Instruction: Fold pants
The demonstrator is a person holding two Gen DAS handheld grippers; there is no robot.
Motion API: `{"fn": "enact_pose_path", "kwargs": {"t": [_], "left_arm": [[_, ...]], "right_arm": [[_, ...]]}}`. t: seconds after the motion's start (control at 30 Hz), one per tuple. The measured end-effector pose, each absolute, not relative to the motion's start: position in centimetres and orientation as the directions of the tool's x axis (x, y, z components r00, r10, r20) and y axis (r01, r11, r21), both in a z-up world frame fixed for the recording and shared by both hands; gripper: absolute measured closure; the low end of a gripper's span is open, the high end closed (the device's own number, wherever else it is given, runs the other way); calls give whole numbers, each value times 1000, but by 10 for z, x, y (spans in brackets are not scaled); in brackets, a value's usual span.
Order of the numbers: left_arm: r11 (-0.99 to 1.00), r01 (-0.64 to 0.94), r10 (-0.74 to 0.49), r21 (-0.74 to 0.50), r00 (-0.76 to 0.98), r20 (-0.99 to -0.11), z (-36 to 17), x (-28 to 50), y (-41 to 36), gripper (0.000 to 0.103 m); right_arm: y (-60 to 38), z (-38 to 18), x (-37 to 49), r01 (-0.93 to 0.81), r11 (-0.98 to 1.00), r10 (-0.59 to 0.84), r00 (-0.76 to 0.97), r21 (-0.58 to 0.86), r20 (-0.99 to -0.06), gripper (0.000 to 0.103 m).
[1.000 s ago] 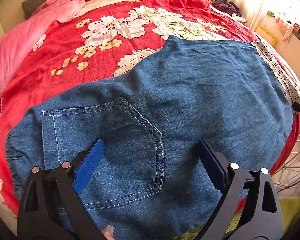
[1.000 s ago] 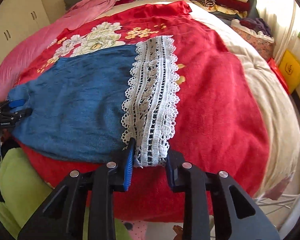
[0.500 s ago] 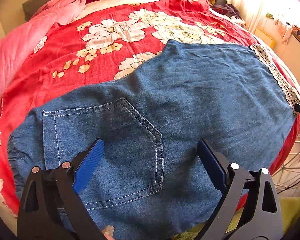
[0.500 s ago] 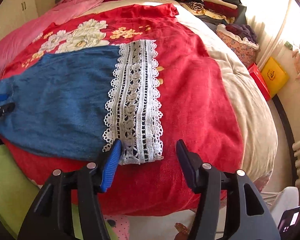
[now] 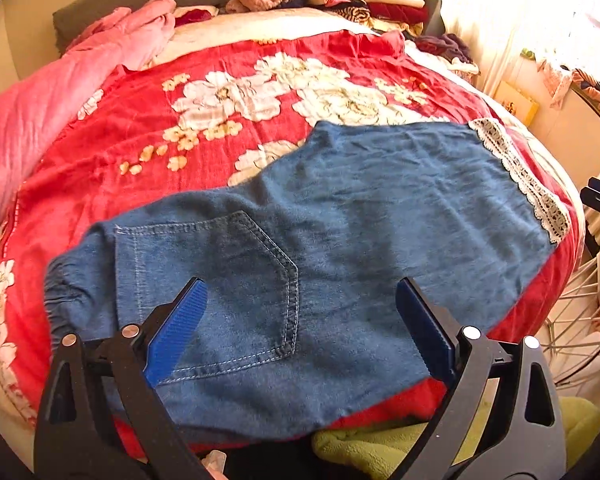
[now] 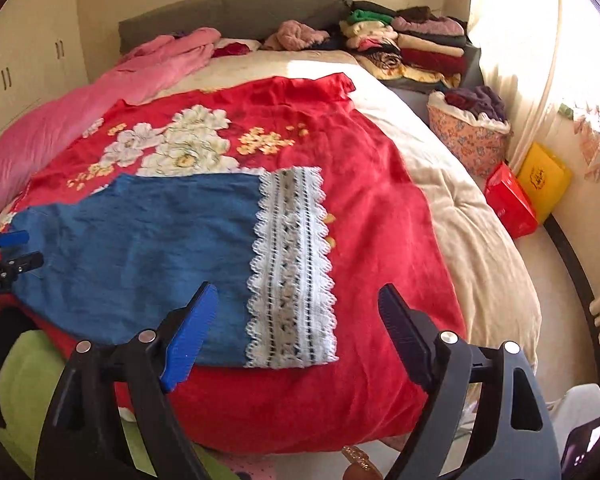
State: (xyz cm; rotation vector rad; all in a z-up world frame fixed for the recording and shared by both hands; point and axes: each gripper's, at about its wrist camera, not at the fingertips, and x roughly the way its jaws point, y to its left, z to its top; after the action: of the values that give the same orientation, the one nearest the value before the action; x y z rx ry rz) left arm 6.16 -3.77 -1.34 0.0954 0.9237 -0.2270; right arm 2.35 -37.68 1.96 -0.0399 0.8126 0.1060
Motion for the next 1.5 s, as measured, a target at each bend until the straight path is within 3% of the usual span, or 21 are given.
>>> {"fn": "enact_pose_path", "kwargs": {"t": [0.17, 0.4, 0.67, 0.93, 1.47, 1.5], "left_arm": [[978, 211, -138, -12, 599, -789, -7, 56, -31, 12], [992, 116, -27, 49, 579, -815, -14, 58, -2, 11], [996, 85, -27, 22, 534, -845, -34, 59, 20, 10], [993, 115, -61, 5, 559, -827, -25, 55, 11, 10], [982, 185, -95, 24, 607, -789, 2, 42, -19, 10], [982, 187, -95, 26, 608, -788, 3, 41, -21, 10]], "right_arm": [[-355, 19, 23, -171, 985, 130, 681, 16, -721, 21], [-317, 4, 32, -265, 963, 215, 633, 52, -744, 21], [-310, -59, 58, -217, 969, 201, 420, 118, -885, 21], [-321, -44, 48, -210, 959, 269, 470, 190, -841, 21], [-339, 5, 32, -221, 958, 284, 608, 185, -741, 21], [-340, 8, 31, -222, 957, 285, 614, 186, -736, 17]]}}
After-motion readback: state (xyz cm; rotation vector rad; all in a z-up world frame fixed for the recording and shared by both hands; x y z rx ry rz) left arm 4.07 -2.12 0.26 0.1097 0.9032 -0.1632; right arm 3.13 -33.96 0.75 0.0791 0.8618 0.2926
